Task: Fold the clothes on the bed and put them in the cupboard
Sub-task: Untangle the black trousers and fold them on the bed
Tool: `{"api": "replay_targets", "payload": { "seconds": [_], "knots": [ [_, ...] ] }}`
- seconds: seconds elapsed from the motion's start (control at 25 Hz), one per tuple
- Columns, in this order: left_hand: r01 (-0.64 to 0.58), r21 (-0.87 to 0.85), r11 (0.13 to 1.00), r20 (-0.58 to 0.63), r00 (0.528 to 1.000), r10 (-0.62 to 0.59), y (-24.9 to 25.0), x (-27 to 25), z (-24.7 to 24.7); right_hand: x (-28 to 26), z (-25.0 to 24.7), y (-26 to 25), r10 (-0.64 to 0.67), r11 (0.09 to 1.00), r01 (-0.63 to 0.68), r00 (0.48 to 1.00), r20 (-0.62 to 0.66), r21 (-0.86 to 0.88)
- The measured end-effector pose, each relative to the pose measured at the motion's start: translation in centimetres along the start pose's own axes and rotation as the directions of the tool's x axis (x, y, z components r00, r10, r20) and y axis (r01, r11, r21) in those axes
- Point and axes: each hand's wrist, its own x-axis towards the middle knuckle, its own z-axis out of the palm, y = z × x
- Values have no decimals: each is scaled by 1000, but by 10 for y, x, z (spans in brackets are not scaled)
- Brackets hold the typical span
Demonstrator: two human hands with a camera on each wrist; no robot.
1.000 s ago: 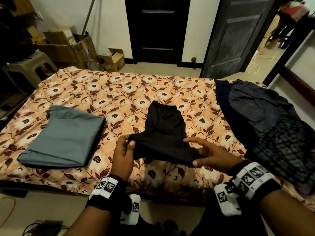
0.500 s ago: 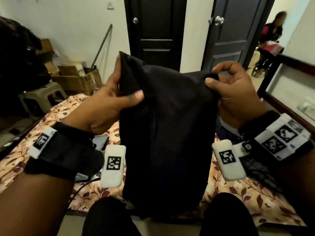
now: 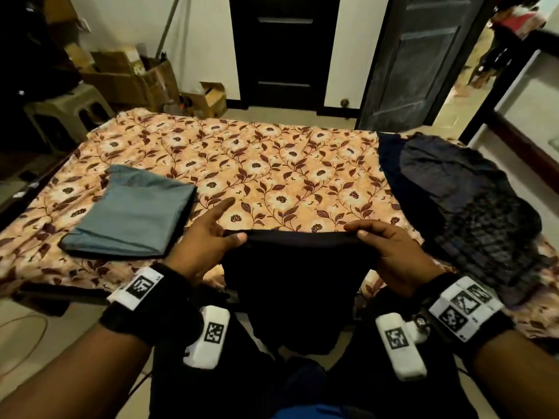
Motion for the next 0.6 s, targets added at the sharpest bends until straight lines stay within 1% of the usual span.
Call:
{"api": "replay_targets", "payload": {
  "seconds": [0.04,0.08,0.16,0.2,0.28,0.4,0.48,0.52,0.56,0.6],
  "knots": [
    [-12,1,1000,-22,1000,12,-1,0,2,2,2,4,-13,999,13,1000,-8,-30],
    [-51,7,999,-40,998,52,-3,3,4,5,4,4,-11,997,12,1000,12,-73],
    [-128,13,992,-71,989,128,-9,9,5,5,6,1,66,987,-47,990,122,-156],
    [-166,10,986,-109,980,166,-12,10,6,4,5,-2,74,988,-52,986,149,-147],
    [-257,7,966,-188,949,254,-16,17,7,8,3,-13,5,998,2,994,110,-66],
    [-310,21,950,-266,915,304,-23,18,11,10,7,-16,-17,985,36,994,109,-168],
    [-337,-12,942,-307,897,317,-15,24,9,12,10,-24,-63,986,68,997,41,-149],
    [-326,-9,945,-304,902,308,-8,27,4,10,12,-30,-75,983,80,996,39,-168],
    [-295,7,955,-272,919,286,1,28,1,6,13,-36,-79,975,90,995,63,-205],
    [-245,15,969,-213,946,243,11,29,-5,3,15,-44,-78,970,95,994,81,-225]
  ]
}}
